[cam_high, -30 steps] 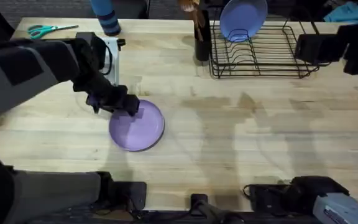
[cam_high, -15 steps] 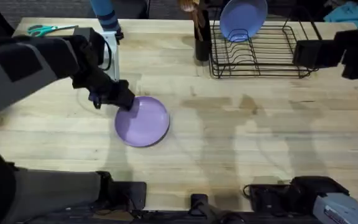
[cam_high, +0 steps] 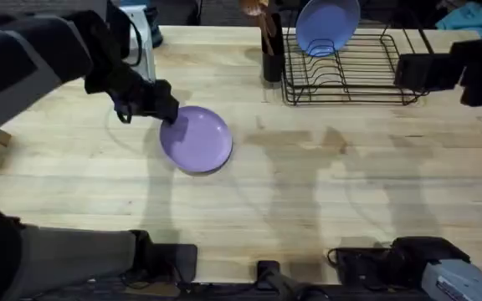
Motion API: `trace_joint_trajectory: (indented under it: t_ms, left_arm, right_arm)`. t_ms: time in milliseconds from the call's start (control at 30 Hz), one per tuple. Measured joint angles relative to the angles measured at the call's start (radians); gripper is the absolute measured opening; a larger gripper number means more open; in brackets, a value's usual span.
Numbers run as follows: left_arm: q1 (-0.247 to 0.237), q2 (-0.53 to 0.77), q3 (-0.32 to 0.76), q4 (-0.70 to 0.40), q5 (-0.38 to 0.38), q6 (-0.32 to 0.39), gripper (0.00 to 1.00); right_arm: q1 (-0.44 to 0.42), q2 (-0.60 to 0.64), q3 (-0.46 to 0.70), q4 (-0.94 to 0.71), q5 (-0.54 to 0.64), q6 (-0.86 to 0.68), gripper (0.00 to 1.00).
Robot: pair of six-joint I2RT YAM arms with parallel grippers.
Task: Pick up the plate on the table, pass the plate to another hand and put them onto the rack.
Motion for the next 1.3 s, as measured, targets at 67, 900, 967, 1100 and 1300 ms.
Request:
trace_joint_trajectory:
  t_ms: [67, 900, 967, 1100, 1300]
  left_arm:
    - [0.000, 0.004, 0.023, -0.001, 0.021, 0.000, 0.042]
    - [0.000, 0.013, 0.110, 0.145, 0.594, -0.213, 0.042]
    - [0.000, 0.013, 0.110, 0.146, 0.600, -0.235, 0.042]
    - [0.000, 0.013, 0.110, 0.146, 0.607, -0.257, 0.042]
    - [0.000, 0.013, 0.110, 0.151, 0.616, -0.272, 0.042]
  right_arm:
    - [0.000, 0.000, 0.000, 0.000, 0.000, 0.000, 0.992]
    - [0.000, 0.022, 0.000, 0.003, -0.005, 0.004, 0.993]
    - [0.000, 0.047, 0.000, 0.003, -0.022, 0.014, 0.993]
    - [0.000, 0.103, 0.000, 0.014, -0.112, 0.035, 0.993]
    - [0.000, 0.175, 0.000, 0.080, -0.342, 0.092, 0.993]
